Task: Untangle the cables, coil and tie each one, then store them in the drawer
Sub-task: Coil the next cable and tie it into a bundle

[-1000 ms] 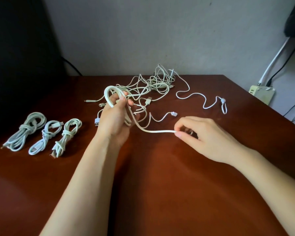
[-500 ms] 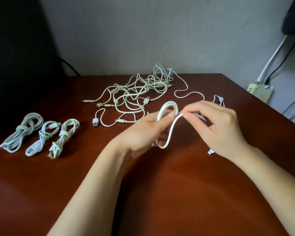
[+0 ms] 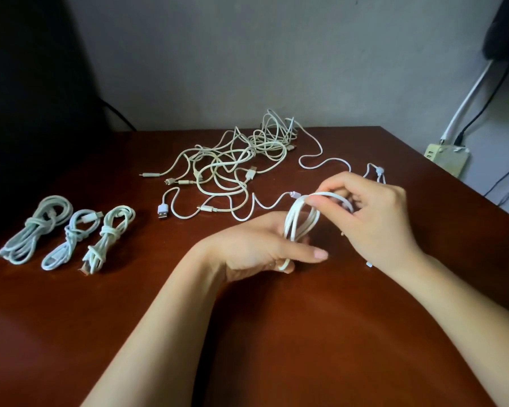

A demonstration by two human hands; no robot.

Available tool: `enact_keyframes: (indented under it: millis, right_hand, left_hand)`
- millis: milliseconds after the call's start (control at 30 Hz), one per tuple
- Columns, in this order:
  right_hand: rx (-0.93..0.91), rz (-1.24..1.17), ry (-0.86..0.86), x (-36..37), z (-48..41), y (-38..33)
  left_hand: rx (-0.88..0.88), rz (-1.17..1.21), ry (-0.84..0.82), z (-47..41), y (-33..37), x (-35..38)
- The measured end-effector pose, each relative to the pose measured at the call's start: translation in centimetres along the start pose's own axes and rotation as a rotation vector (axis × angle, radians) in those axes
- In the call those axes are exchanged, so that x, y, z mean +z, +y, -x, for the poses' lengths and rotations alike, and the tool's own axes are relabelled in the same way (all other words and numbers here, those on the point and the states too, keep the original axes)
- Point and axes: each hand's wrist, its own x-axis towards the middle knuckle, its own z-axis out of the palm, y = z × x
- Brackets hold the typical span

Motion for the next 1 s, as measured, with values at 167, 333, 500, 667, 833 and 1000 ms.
enact_keyframes:
  millis: [167,333,500,667,833,1000]
  right_hand:
    - [0.328,-0.252,-0.081,0.2,-0.3,0.4]
    - [0.503,-0.416,-0.005,-0.1,-1.0,1.1]
    - [0.479,-0.417,-0.122,-0.3,-0.9,1.0]
    - [0.365,-0.355,-0.337,0.4,0.0,0.1]
    - [0.313,-0.433,-0.365,0.6,0.2,-0.9]
    - [0.335,-0.492,-0.285,0.4,0.0,-1.3]
  left_hand:
    - [-0.010,0.245,0.199,-0.1,0.0,-0.9]
    - [0.087,0.575,0.322,0.3,0.9,-2.0]
    - [0.183,0.719,0.337,0.9,1.3,-2.6]
    - [0.173,0.716,0.289,0.9,1.3,-2.5]
    - [0.098,0.622,0.206,0.5,1.2,-1.9]
    - [0.037,0.506,0.153,0.5,1.1,-1.5]
